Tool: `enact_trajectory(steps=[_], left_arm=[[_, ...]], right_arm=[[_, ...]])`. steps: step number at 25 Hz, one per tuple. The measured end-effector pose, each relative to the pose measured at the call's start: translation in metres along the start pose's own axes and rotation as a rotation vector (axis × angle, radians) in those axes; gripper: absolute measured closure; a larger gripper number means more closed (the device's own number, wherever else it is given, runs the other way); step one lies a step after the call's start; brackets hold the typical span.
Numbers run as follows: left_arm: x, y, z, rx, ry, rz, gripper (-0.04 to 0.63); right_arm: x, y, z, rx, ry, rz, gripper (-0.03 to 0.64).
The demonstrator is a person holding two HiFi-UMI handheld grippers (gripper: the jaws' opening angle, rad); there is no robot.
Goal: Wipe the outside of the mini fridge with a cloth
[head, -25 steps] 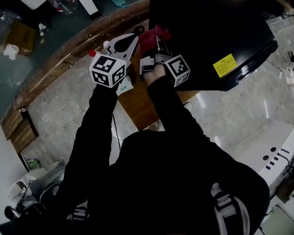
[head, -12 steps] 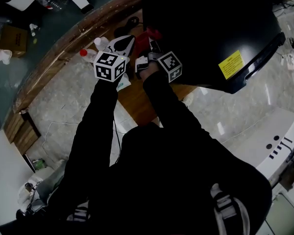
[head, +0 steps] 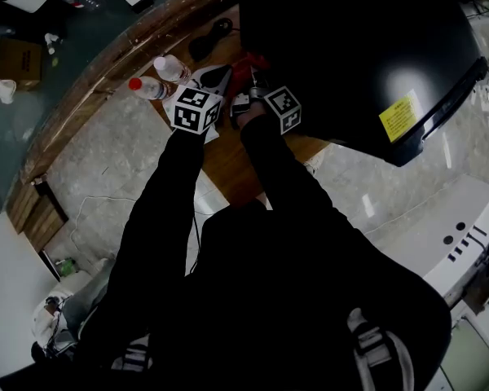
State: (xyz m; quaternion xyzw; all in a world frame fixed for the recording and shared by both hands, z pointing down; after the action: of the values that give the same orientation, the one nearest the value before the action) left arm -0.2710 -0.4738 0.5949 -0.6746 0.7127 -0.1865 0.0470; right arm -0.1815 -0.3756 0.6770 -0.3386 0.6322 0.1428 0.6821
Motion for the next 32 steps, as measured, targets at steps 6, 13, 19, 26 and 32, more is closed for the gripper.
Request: enact_trajectory(steps=[6,13,19,26,32], left_arm=[[-0.002,0.003,-0.012,0.027,0.012,0.0,0.589],[-0.007,0.019,0.002,-0.069,0.022,0.015,0.589],[-0.027,0.066,0.049,-0.222,-0.029,0.003,0.589],[-0.094,0.127,0.121,-0.363,-0.014,-0.115,0.589],[-0.154,0.156,0.185,-0.447,-0.09,-0.175,0.589]], right_arm=[[-0.04,-0.007,0.004,0.01,0.028,-0.065,0.532],[-0.022,0.01,-0.008,0.091,0.172,0.013,0.535],[0.039,0.069,-0.014,0.188,0.222,0.208,0.535],[0.142,0.16,0.008,0.252,0.396,0.435,0.535],[0.22,0.217,0.042,0.214,0.464,0.557,0.535]])
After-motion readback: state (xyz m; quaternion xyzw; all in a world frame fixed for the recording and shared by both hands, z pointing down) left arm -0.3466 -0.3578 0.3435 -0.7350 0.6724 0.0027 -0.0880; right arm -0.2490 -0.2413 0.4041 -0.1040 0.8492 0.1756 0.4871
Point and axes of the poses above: the fingertips, and each gripper's own axes: y backward along the fingers, x to its left, z out of its top, the point moved 7 cm from there along y, backward along the fingers, and after that the axes turned 10 degrees about -x, right-handed, at the moved point
